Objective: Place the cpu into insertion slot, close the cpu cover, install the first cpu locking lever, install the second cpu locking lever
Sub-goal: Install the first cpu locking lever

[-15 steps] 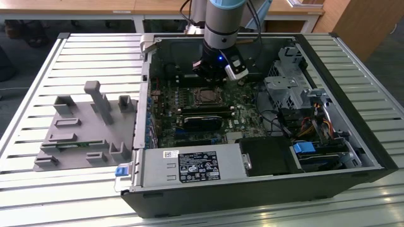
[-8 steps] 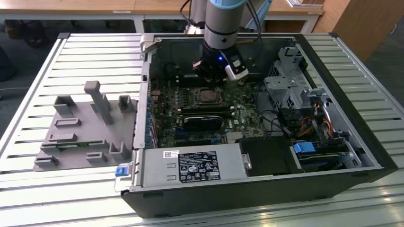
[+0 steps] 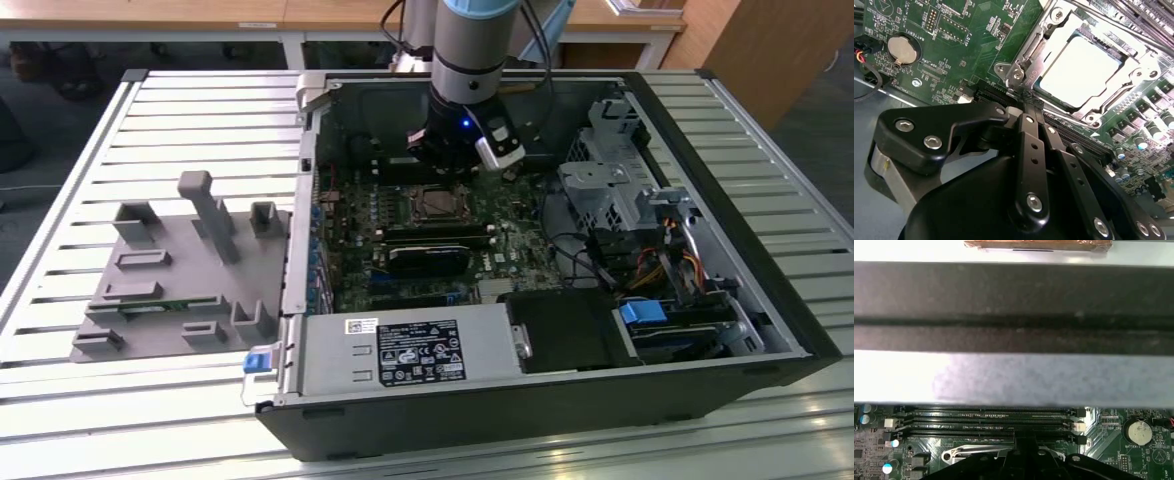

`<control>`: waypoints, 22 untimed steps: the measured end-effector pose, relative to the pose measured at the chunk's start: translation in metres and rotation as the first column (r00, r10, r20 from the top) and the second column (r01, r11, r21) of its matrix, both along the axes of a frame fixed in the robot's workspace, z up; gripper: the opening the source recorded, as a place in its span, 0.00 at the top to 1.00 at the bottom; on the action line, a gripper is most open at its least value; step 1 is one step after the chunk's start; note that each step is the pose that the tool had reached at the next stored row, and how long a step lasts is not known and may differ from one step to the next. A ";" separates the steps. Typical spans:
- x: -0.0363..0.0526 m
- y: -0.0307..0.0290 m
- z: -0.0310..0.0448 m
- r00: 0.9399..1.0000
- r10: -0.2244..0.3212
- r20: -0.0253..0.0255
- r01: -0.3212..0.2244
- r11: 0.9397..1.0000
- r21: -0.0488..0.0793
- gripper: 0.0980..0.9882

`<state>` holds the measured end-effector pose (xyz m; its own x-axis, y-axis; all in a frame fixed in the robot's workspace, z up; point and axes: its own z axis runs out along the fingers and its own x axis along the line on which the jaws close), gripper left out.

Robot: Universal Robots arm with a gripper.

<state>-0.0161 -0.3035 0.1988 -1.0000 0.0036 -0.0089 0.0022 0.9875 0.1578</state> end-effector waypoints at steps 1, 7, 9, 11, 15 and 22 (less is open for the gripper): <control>0.0000 0.0000 0.0014 1.000 0.000 0.000 0.000 1.000 0.000 0.99; 0.0001 0.0001 -0.0002 1.000 0.000 0.000 0.000 1.000 -0.007 0.99; 0.0001 0.0001 -0.0007 1.000 0.000 0.000 0.000 1.000 -0.012 0.99; 0.0001 0.0000 -0.0008 1.000 0.000 0.000 0.000 1.000 -0.015 0.99; 0.0001 0.0001 -0.0009 1.000 0.000 0.000 0.000 1.000 -0.017 0.99; 0.0002 0.0001 0.0014 1.000 0.000 0.000 0.000 1.000 -0.017 0.99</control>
<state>-0.0159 -0.3033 0.2002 -1.0000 0.0036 -0.0091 0.0022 0.9899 0.1414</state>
